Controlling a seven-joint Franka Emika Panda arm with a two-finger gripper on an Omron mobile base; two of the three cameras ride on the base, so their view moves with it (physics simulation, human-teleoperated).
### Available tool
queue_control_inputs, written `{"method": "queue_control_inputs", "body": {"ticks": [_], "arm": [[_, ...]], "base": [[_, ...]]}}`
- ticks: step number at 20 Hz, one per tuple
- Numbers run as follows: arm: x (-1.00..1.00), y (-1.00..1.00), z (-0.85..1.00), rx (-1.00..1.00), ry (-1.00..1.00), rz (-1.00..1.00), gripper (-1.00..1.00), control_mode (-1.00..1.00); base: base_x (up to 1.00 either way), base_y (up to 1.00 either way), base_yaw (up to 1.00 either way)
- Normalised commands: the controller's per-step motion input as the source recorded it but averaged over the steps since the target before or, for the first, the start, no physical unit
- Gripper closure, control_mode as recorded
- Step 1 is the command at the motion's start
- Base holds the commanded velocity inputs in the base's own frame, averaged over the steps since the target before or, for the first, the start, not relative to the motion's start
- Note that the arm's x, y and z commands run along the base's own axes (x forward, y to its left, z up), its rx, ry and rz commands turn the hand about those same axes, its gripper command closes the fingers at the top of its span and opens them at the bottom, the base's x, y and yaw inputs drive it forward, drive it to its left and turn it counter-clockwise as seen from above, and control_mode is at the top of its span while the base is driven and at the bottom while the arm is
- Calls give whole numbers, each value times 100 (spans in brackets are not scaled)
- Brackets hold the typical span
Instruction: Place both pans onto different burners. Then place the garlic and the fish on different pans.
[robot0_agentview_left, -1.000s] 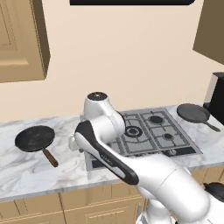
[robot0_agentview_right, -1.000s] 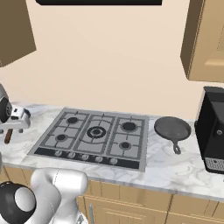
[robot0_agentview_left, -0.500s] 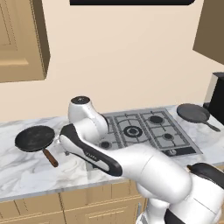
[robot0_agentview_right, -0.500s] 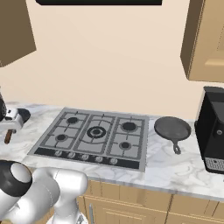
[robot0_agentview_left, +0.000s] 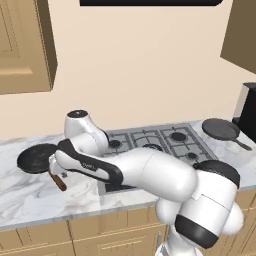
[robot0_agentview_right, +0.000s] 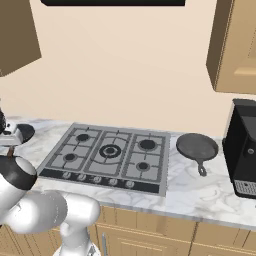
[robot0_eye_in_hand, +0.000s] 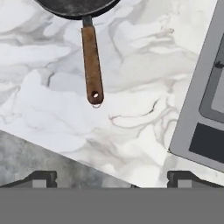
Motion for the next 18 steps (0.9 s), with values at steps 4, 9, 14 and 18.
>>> {"method": "queue_control_inputs", "body": {"ticks": [4,9,14,18], "arm": [[5,17,-8,0,0,12,-100,-100],[0,8,-6,0,-9,14,-100,-100],[0,0,0,0,-19,15,-100,-100],[0,0,-1,0,-18,16,-100,-100]], "base": [[0,0,0],[0,0,0],[0,0,0],[0,0,0]]}}
